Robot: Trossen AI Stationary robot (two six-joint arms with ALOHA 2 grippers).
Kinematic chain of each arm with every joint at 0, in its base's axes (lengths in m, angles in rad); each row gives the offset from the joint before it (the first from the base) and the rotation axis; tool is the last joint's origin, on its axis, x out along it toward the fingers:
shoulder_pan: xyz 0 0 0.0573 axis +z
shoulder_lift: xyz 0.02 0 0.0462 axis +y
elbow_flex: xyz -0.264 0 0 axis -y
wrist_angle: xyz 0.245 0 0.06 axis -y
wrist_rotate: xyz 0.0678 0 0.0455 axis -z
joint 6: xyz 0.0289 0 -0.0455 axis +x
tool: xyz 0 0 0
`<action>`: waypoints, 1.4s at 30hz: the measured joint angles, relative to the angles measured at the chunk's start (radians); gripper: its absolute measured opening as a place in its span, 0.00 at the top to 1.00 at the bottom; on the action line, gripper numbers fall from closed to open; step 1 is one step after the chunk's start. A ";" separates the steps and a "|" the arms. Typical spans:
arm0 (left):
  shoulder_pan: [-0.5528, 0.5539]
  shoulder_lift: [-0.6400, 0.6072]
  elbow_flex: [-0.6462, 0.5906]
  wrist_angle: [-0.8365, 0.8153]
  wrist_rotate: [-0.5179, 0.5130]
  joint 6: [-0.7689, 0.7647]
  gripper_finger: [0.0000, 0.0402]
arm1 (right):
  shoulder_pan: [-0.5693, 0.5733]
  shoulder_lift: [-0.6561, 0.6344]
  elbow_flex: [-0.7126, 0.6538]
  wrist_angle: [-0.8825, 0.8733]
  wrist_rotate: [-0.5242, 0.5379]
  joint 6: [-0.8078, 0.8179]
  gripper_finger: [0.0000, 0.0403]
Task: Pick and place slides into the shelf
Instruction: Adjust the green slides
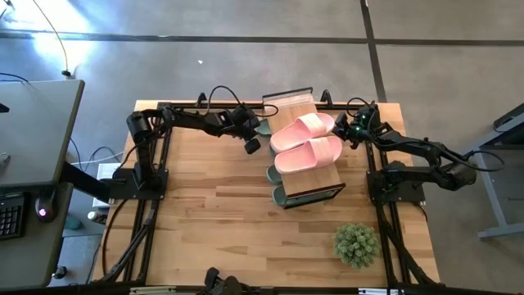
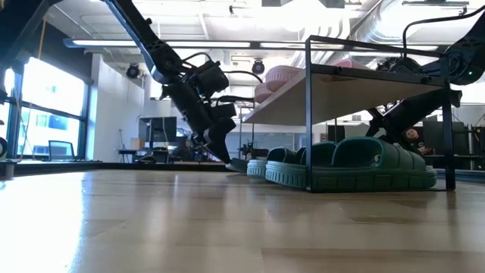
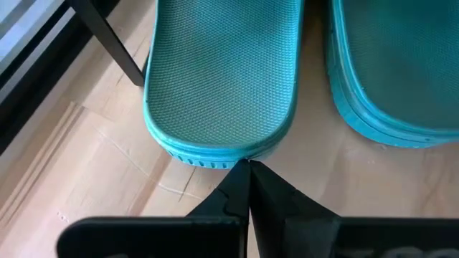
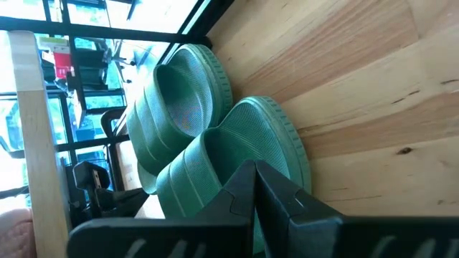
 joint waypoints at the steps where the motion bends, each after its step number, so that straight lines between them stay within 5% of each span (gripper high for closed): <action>1: 0.000 0.000 0.000 0.000 0.000 0.000 1.00 | 0.000 0.000 0.000 0.000 0.000 0.000 1.00; 15: 0.000 -0.013 0.002 -0.079 0.013 0.001 1.00 | 0.000 -0.005 0.000 0.076 0.002 0.022 1.00; 22: 0.000 -0.066 0.001 -0.109 0.039 0.022 1.00 | 0.000 -0.114 0.000 0.037 0.028 0.033 1.00; 35: 0.000 -0.128 0.001 -0.119 0.125 0.089 1.00 | -0.005 -0.532 0.024 -0.304 0.052 0.034 1.00; 42: 0.000 -0.128 0.001 -0.118 0.194 0.085 1.00 | -0.071 -0.584 0.361 -0.829 0.177 -0.424 1.00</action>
